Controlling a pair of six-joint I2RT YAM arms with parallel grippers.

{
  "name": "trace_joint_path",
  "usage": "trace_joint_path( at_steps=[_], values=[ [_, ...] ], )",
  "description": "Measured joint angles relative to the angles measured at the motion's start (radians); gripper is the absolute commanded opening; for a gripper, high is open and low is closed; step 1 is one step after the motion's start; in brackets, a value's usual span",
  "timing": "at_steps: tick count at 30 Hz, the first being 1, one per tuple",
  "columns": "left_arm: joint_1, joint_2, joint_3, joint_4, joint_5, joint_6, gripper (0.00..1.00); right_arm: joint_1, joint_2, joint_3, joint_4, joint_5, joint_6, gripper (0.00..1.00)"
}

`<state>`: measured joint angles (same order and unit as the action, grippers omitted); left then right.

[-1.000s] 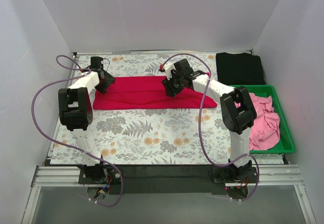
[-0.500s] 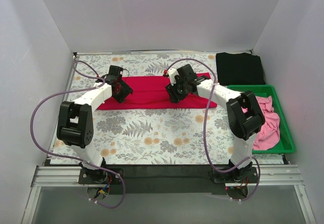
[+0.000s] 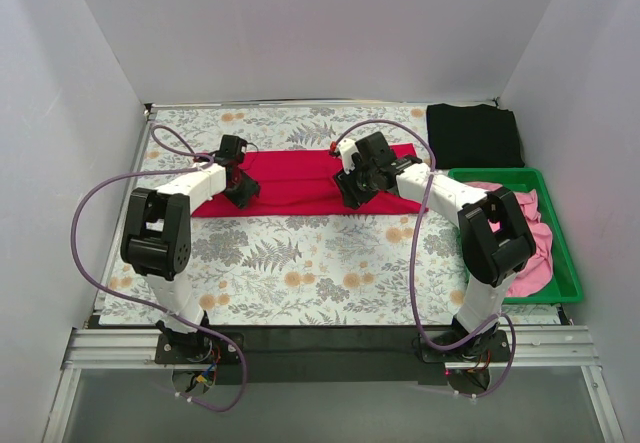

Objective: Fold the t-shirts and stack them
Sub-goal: Fold the tshirt

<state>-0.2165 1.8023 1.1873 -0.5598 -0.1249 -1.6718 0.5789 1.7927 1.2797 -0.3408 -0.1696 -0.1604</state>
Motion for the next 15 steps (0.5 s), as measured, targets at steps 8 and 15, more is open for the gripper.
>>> trace_joint_path(
  at_steps=[8,15],
  values=[
    [-0.002,0.029,0.007,-0.011,-0.003,-0.002,0.17,0.000,-0.001,-0.007,-0.001,0.021,0.000,0.46],
    [-0.002,0.041,0.050,-0.014,-0.014,0.015,0.01,0.000,-0.001,-0.007,-0.001,0.032,0.000,0.46]
  ],
)
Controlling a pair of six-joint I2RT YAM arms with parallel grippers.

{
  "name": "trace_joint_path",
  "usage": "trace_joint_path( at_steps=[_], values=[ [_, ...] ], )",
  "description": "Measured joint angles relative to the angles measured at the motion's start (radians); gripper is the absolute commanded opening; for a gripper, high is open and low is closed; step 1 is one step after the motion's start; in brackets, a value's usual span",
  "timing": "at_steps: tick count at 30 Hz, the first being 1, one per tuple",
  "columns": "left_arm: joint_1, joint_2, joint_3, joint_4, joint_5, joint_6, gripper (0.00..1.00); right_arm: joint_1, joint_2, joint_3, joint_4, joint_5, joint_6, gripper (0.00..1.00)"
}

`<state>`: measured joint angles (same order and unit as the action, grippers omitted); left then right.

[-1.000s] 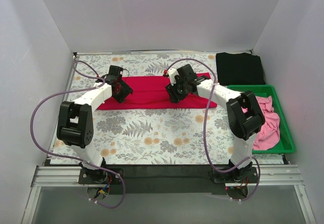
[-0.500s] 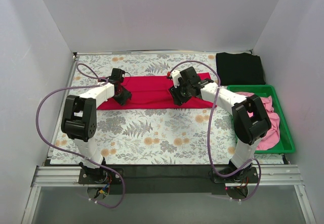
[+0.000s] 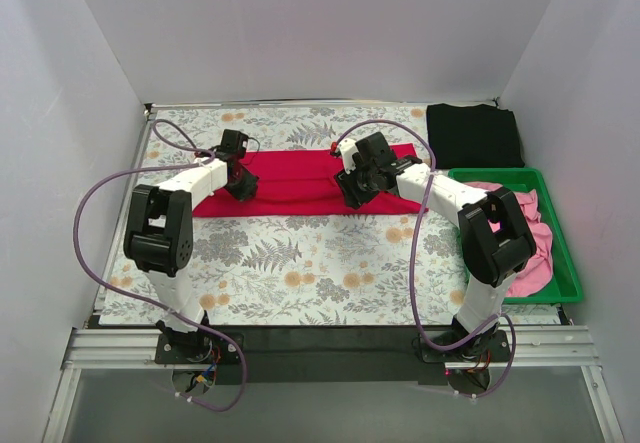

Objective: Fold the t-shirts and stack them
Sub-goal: Fold the tshirt

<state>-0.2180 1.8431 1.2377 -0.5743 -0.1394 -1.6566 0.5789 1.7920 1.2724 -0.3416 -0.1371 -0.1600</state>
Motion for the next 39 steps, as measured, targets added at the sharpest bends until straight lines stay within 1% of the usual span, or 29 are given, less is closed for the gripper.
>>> trace_joint_path(
  at_steps=[15,24,30,33,34,37,38,39],
  values=[
    [0.000,0.106,0.145,0.000,-0.031,0.055,0.00,0.000,0.000,0.000,0.000,0.008,0.004,0.46],
    [0.000,0.137,0.176,-0.006,-0.057,0.059,0.00,0.000,0.001,0.005,-0.001,0.049,0.049,0.45],
    [0.000,0.173,0.218,0.006,-0.064,0.063,0.01,-0.004,0.012,0.028,0.000,0.121,0.106,0.45],
    [0.000,0.198,0.233,0.005,-0.066,0.064,0.12,-0.021,0.022,0.035,0.000,0.143,0.148,0.43],
    [0.000,0.205,0.238,0.005,-0.067,0.068,0.22,-0.032,0.026,0.037,0.000,0.147,0.161,0.43],
    [0.000,0.212,0.250,0.005,-0.069,0.076,0.35,-0.079,0.039,0.049,0.000,0.150,0.193,0.43],
    [0.002,0.211,0.252,0.007,-0.071,0.077,0.44,-0.100,0.044,0.056,0.001,0.150,0.203,0.43],
    [0.003,0.210,0.254,0.007,-0.071,0.081,0.48,-0.118,0.049,0.063,0.001,0.150,0.210,0.43]
  ],
)
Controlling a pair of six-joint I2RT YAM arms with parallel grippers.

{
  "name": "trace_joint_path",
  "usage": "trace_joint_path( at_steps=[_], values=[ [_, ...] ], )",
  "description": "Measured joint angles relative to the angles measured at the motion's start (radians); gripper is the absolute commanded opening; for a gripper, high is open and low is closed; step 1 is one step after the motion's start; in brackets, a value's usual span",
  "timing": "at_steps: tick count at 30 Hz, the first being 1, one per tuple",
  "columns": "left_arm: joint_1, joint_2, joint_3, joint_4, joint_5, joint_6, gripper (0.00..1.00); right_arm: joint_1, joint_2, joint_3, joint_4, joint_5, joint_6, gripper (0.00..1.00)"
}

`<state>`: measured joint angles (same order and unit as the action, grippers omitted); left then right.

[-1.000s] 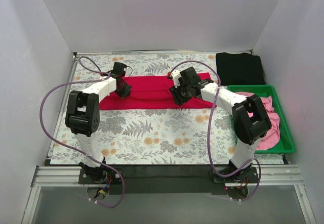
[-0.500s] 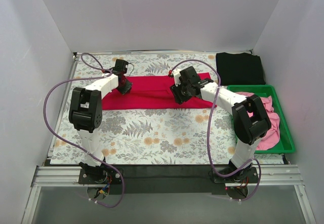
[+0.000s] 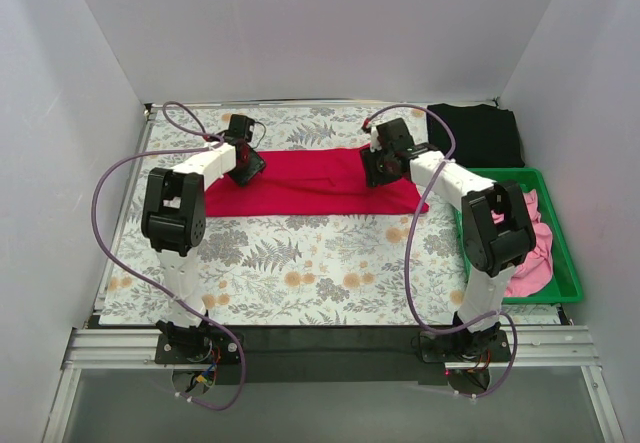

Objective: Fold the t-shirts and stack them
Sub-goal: Fold the tshirt

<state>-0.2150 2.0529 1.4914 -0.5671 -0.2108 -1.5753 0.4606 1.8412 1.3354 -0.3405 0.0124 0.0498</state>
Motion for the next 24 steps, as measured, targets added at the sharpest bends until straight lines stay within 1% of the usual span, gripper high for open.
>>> trace_joint_path(
  at_steps=[2,3,8,13,17,24],
  values=[
    [0.007,-0.004,0.000,0.002,-0.005,0.003,0.53,-0.037,0.010,0.015,0.001,0.000,0.008,0.43],
    [0.013,-0.007,0.000,0.002,-0.009,0.008,0.54,-0.054,0.015,0.024,0.002,-0.002,0.011,0.43],
    [0.079,-0.086,-0.047,0.018,-0.036,0.036,0.55,-0.131,0.027,0.051,0.011,-0.031,0.030,0.42],
    [0.196,-0.193,-0.133,0.033,-0.066,0.062,0.55,-0.182,0.028,0.044,0.018,-0.049,0.073,0.42],
    [0.268,-0.220,-0.198,0.037,-0.077,0.061,0.54,-0.191,0.012,-0.033,0.035,-0.060,0.112,0.41],
    [0.277,-0.236,-0.320,0.036,-0.077,0.053,0.48,-0.198,-0.051,-0.203,0.024,-0.069,0.177,0.40]
  ],
)
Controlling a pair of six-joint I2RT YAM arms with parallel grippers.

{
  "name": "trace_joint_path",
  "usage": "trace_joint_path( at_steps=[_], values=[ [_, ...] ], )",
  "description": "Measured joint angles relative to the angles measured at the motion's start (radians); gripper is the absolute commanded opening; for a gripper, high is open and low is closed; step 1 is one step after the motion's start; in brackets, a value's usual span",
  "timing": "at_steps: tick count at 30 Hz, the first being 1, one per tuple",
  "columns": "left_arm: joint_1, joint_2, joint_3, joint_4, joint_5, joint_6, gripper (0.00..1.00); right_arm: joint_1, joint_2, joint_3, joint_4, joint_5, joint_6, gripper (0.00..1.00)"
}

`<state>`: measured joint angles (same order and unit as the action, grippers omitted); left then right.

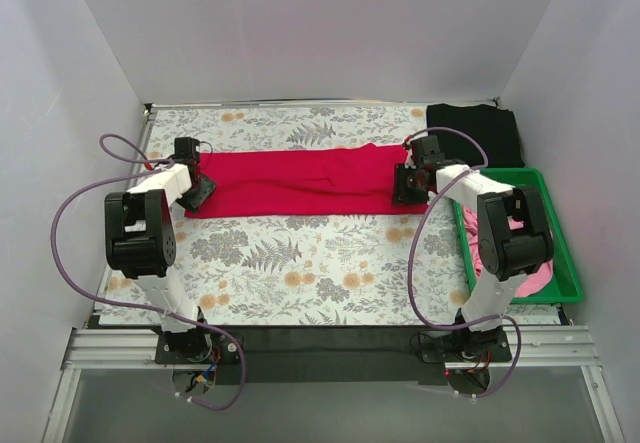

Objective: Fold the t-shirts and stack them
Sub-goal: Fold the tshirt

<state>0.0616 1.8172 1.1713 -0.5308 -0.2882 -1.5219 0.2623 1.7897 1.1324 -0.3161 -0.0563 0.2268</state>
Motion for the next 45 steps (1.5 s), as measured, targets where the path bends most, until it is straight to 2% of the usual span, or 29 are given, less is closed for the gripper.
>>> trace_joint_path(
  at_steps=[6,14,19,22,29,39,45],
  values=[
    [0.023,-0.024,-0.059,0.014,-0.001,-0.012,0.43,-0.065,-0.041,-0.076,0.007,0.005,0.054,0.40],
    [0.098,-0.094,-0.142,0.024,0.005,-0.026,0.43,-0.175,-0.074,-0.134,0.034,-0.039,0.124,0.40],
    [0.111,-0.125,-0.152,0.001,-0.008,0.001,0.51,-0.178,-0.083,-0.136,0.013,-0.035,0.127,0.40],
    [0.113,-0.131,-0.132,-0.004,-0.015,0.039,0.55,-0.182,-0.091,-0.136,-0.012,-0.035,0.111,0.40],
    [0.084,-0.129,-0.044,0.019,-0.011,0.121,0.55,-0.178,-0.093,-0.135,-0.029,-0.044,0.081,0.40],
    [0.039,-0.007,0.066,0.042,-0.028,0.177,0.47,-0.169,-0.093,-0.134,-0.035,-0.043,0.058,0.40],
    [0.025,0.036,0.076,0.040,-0.036,0.198,0.41,-0.168,-0.093,-0.134,-0.035,-0.043,0.057,0.40]
  ],
)
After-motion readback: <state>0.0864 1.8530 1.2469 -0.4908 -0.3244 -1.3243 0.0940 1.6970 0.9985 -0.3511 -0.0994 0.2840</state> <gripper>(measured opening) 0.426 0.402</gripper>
